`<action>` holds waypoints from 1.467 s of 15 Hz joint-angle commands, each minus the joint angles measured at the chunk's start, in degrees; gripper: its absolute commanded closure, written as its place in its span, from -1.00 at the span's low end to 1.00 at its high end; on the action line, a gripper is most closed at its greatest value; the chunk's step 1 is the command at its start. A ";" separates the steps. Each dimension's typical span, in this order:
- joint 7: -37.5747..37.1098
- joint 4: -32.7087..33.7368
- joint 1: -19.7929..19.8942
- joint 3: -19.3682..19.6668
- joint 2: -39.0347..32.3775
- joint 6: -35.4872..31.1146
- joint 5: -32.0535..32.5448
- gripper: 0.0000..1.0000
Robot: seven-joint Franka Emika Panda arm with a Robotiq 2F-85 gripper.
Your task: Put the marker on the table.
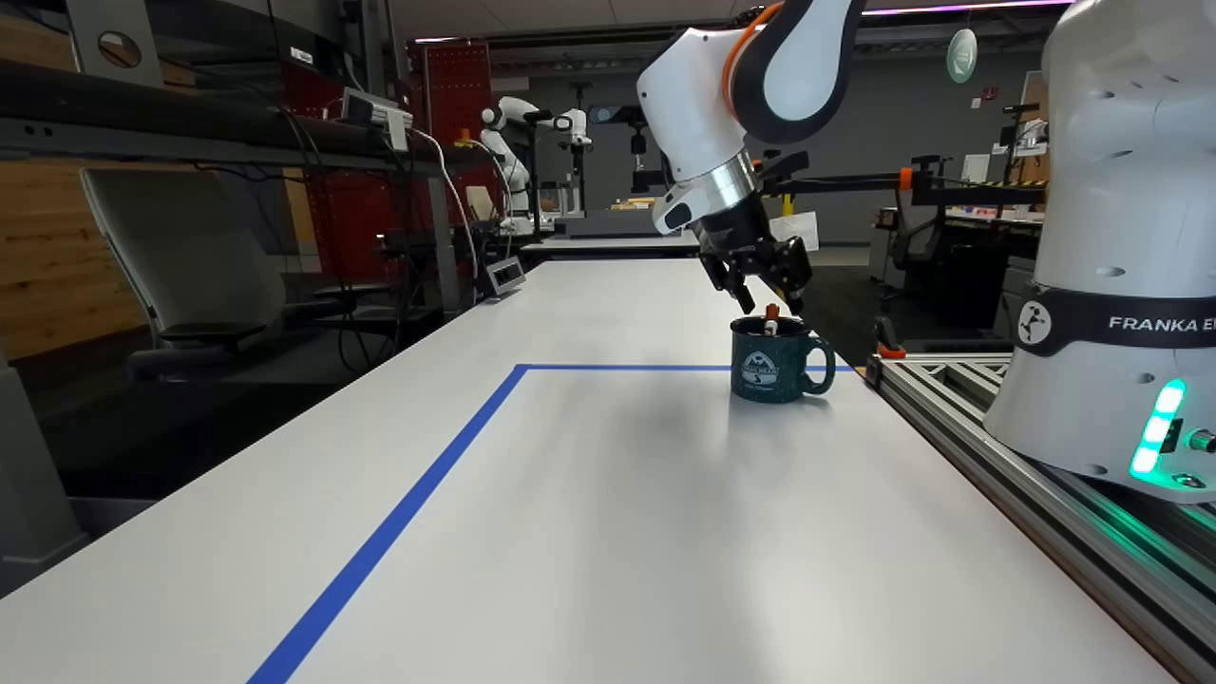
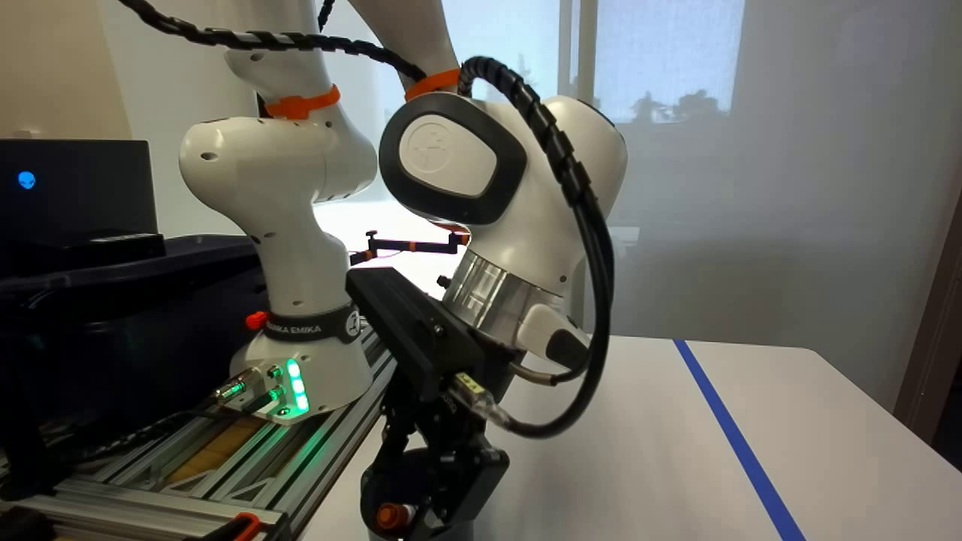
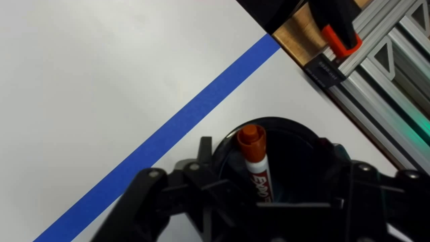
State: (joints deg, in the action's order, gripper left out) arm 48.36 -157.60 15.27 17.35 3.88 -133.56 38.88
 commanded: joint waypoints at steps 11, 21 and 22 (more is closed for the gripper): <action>-3.74 -0.82 0.75 -0.05 0.49 -1.48 2.35 0.27; -4.09 0.04 0.44 -0.37 0.30 -1.03 2.58 -0.01; -4.07 0.04 0.41 -0.43 0.38 -0.88 2.63 -0.01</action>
State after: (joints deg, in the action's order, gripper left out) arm 45.42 -157.07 15.27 17.21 3.40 -133.93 39.54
